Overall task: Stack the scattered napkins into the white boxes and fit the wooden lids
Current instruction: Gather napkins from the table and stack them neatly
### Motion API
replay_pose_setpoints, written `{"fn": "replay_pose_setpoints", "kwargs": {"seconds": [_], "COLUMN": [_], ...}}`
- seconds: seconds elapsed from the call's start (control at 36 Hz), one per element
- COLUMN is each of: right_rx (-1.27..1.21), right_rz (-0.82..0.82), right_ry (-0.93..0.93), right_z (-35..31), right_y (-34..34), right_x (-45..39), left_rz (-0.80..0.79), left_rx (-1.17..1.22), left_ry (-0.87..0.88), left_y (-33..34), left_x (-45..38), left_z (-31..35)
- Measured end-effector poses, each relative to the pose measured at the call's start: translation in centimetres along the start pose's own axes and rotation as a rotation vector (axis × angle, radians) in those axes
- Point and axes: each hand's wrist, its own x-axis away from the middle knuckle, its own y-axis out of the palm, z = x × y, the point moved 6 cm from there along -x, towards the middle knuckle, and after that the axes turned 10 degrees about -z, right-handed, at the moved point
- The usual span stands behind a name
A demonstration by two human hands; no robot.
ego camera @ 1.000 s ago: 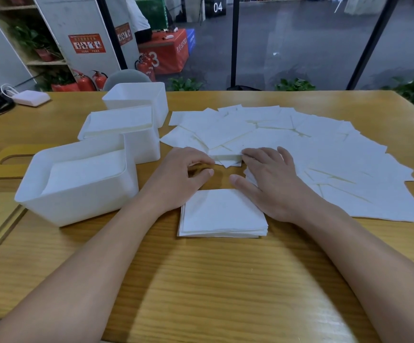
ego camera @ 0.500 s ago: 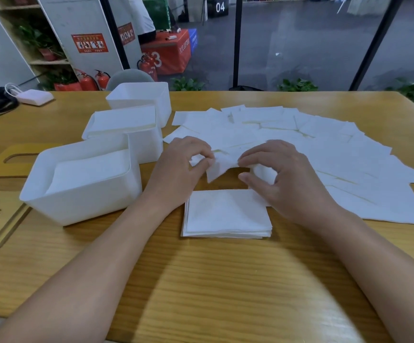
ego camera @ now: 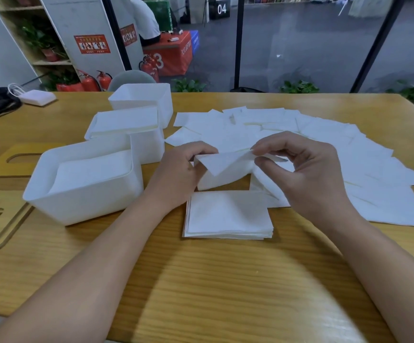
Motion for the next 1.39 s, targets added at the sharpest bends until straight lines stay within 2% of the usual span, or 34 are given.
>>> {"fn": "replay_pose_setpoints", "kwargs": {"seconds": [0.14, 0.22, 0.31, 0.44, 0.53, 0.61, 0.75, 1.0, 1.11, 1.19, 1.39], "right_rx": [-0.029, -0.022, -0.032, 0.057, 0.084, 0.028, -0.086, 0.028, -0.001, 0.092, 0.069], "right_rz": [-0.036, -0.095, -0.069, -0.058, -0.119, -0.081, -0.046, -0.105, -0.136, -0.19, -0.16], "right_ry": [0.019, 0.05, 0.106, 0.138, 0.188, 0.194, 0.181, 0.263, 0.247, 0.273, 0.308], "right_z": [0.1, -0.1, 0.1, 0.2, 0.6, 0.7, 1.1, 2.0, 1.8, 2.3, 2.8], "right_y": [0.0, 0.2, 0.0, 0.1, 0.4, 0.4, -0.3, 0.3, 0.6, 1.2, 0.7], "right_x": [-0.1, 0.1, 0.2, -0.2, -0.2, -0.3, -0.6, -0.2, -0.2, 0.0, -0.1], "left_rz": [-0.012, 0.019, 0.065, 0.111, 0.07, 0.021, -0.044, -0.097, -0.07, -0.076, -0.091], "left_rx": [0.019, 0.115, 0.286, 0.517, 0.585, 0.625, 0.655, 0.598, 0.578, 0.589, 0.615], "left_ry": [-0.024, -0.052, -0.084, -0.017, 0.044, 0.071, 0.015, -0.141, -0.152, -0.136, -0.127], "left_y": [0.2, 0.2, -0.1, -0.8, -0.8, -0.6, -0.2, 0.4, 0.2, 0.3, 0.2], "left_x": [0.0, 0.0, 0.0, 0.2, 0.4, 0.5, 0.4, 0.5, 0.5, 0.4, 0.5], "left_z": [-0.1, -0.2, -0.1, 1.2, 2.4, 2.8, 2.6, 1.6, 1.7, 1.8, 1.9]}}
